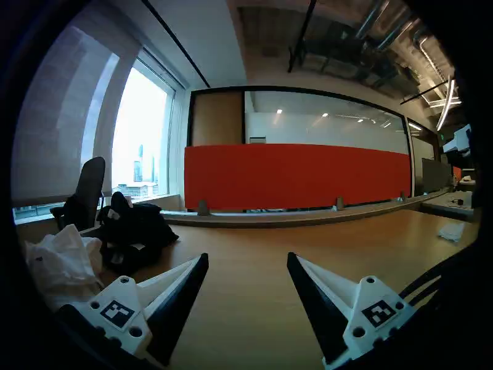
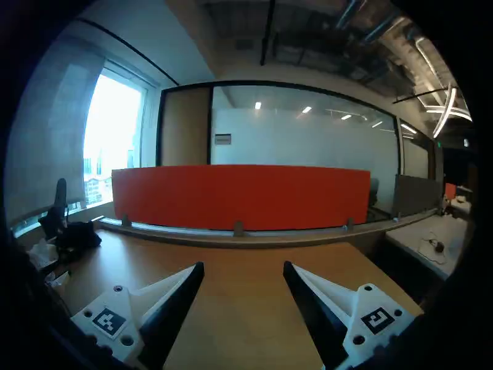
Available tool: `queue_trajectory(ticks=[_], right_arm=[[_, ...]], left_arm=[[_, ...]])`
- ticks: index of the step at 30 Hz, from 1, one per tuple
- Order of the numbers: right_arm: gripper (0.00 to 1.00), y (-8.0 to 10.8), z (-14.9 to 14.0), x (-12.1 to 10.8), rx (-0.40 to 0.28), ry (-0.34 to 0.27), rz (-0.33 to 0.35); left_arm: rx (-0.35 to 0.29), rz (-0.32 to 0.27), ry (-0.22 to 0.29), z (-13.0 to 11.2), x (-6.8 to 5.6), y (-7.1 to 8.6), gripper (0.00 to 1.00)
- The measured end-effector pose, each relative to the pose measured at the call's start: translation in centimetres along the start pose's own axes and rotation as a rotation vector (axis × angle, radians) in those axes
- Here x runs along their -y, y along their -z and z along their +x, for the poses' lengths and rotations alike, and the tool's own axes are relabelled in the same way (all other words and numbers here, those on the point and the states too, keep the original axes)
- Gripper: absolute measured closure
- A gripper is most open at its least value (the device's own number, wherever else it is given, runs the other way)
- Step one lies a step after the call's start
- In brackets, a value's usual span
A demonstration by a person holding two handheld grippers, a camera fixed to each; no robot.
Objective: Fold towel
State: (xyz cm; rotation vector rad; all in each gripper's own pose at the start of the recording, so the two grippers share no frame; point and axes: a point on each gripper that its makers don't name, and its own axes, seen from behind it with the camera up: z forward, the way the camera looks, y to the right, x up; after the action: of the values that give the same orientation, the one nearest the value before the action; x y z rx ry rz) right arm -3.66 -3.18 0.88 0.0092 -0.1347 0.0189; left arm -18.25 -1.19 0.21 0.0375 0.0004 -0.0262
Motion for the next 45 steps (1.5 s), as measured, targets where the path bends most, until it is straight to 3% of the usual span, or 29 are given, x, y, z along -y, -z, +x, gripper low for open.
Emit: queue_trajectory(ticks=[12, 20, 29, 45], right_arm=[[0.00, -0.1, 0.0, -2.4, -0.047, -0.043, -0.047], [0.00, -0.2, -2.5, -5.1, -0.077, -0.023, -0.067], [0.00, -0.7, -6.2, -7.4, -0.122, -0.064, -0.069], [0.00, -2.0, -11.3, -8.2, -0.105, -0.134, -0.082]], left_arm=[[-0.001, 0.000, 0.000, -0.5, -0.1, -0.1, 0.06], [-0.003, 0.000, 0.000, -0.9, -0.2, -0.3, 0.06], [-0.004, 0.000, 0.001, -1.2, -0.3, -0.4, 0.06], [-0.004, 0.001, 0.001, -1.3, -0.3, -0.5, 0.06]])
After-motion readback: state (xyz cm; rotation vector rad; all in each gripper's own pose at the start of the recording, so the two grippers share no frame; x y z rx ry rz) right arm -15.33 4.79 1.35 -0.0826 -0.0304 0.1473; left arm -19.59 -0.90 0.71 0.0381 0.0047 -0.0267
